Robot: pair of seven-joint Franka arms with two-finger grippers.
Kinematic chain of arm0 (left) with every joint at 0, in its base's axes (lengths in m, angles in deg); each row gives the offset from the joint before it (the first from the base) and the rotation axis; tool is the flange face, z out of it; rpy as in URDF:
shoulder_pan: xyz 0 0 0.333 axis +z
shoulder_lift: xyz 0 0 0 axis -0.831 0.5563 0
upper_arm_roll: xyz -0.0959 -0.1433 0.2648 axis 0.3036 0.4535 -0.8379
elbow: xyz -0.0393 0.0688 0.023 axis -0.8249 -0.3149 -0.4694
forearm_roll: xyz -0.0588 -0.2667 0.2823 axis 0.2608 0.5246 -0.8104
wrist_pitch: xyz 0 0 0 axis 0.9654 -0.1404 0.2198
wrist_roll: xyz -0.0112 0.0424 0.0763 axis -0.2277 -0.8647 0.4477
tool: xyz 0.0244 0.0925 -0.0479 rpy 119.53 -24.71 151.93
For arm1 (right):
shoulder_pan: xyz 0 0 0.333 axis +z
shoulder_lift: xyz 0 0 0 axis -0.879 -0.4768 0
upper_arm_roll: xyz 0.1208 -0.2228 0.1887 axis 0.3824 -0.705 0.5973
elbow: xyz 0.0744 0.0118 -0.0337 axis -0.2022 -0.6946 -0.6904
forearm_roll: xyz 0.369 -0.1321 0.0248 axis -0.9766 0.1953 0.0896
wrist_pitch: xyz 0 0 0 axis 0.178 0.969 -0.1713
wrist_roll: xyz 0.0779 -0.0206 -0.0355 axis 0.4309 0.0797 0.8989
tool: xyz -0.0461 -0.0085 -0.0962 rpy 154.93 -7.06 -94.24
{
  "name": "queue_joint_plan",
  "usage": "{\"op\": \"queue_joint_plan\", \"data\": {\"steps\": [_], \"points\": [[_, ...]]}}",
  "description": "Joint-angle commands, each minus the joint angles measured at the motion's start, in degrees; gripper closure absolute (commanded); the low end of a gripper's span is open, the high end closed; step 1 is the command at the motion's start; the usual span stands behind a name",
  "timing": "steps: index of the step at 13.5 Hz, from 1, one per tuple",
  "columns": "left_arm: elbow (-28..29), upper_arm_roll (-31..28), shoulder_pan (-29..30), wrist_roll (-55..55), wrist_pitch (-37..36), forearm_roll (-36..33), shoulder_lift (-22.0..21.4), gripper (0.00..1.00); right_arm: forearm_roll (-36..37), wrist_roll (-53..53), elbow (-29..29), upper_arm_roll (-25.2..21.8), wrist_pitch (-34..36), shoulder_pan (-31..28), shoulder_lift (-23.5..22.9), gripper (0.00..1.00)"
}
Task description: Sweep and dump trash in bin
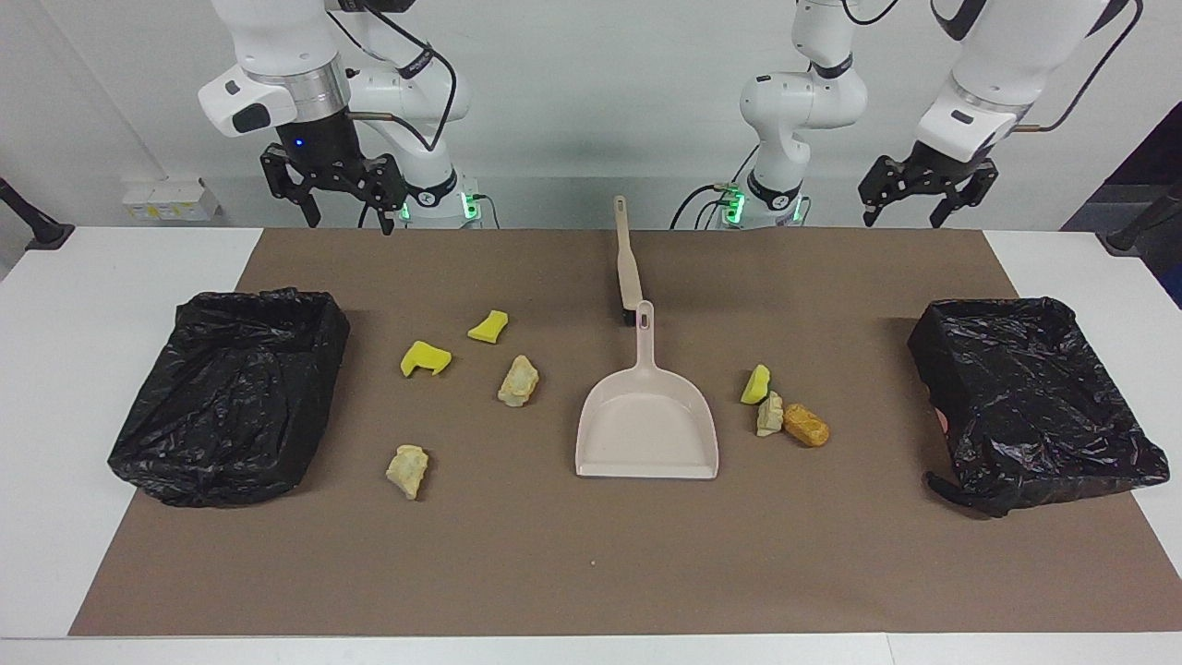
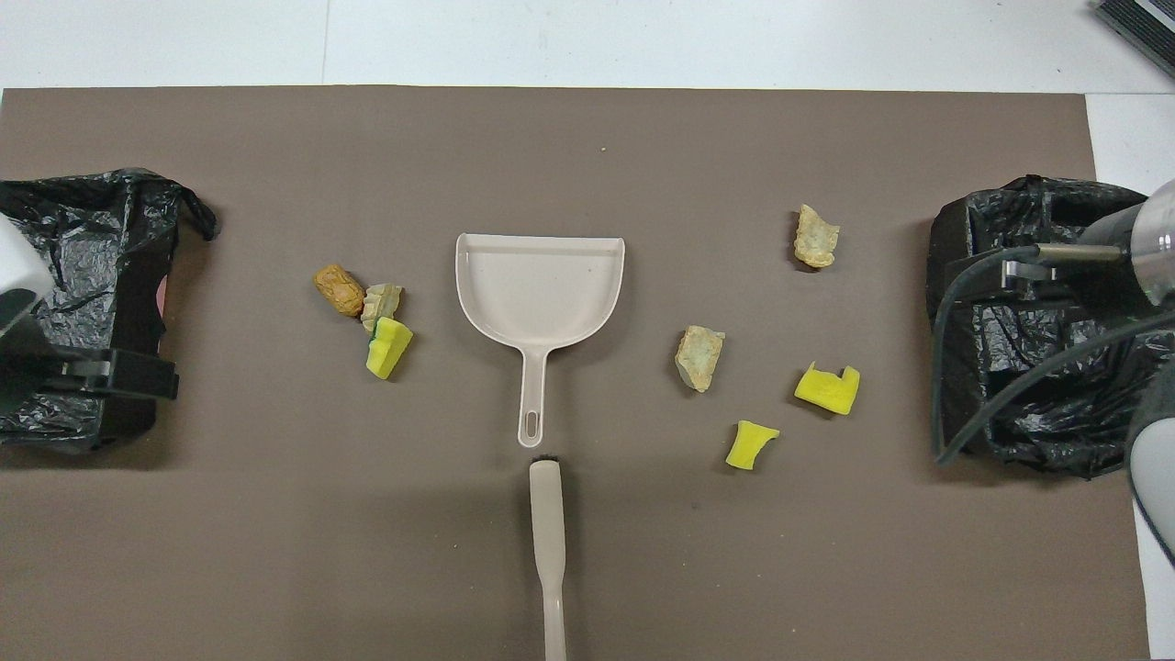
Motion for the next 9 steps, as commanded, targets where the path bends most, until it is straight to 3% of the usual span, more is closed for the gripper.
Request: {"op": "queue_joint_plan", "data": {"steps": [1,3,6,9], "points": [[6.7,-0.5,-5.1,4.5,0.9,0.3,-4.3,0.0,-1.5,-0.5,-0.3,0.1,0.6,-0.6,0.4,0.0],[10.7,-0.5,-10.3,5.8,2.2,0.3,-4.7,0.0,-1.6,-0.7,-0.3,0.1,0.0,-0.6,0.4,0.0],[17.5,-0.5,-18.7,16.8,11.1,0.7,-6.4,0.0,-1.6,-1.4,-0.9,0.2,-1.1,-0.4,0.4,0.0],[20.1,-0.5,-24.8,22.5,12.4,2.2,-7.3,0.0,-1.5,-1.3,-1.6,0.3,-2.9,0.4,-0.5,0.0]]}}
